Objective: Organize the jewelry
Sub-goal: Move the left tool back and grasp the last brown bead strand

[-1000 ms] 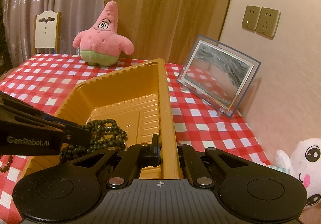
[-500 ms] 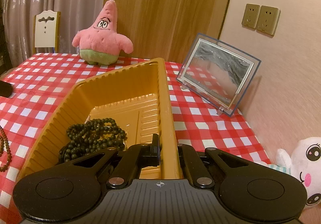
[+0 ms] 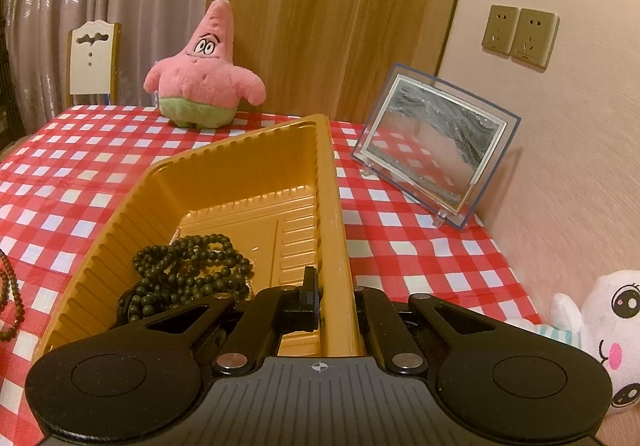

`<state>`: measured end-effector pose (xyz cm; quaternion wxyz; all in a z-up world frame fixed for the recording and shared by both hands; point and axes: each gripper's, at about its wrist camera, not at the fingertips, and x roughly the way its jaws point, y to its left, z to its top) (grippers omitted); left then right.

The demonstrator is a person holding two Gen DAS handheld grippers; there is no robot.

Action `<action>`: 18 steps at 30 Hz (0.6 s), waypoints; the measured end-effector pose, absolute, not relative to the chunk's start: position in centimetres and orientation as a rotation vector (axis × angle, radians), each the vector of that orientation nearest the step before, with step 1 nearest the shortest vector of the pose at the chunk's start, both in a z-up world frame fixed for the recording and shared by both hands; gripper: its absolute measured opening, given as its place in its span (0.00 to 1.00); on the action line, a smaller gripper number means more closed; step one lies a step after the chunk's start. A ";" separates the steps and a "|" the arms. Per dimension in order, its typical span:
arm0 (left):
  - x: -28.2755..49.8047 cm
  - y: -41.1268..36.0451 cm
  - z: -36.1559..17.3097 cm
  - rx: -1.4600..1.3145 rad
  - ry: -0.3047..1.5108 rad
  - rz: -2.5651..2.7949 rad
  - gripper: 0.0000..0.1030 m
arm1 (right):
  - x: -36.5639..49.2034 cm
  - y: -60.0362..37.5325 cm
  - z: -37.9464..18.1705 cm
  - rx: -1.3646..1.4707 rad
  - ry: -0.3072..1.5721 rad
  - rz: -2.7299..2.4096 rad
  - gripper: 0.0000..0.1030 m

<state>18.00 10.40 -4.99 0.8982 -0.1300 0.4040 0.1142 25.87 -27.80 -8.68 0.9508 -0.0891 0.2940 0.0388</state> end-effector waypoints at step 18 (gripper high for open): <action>19.2 9.5 -9.9 -0.253 0.937 0.257 0.26 | 25.7 -27.8 -8.8 -0.180 0.608 0.073 0.03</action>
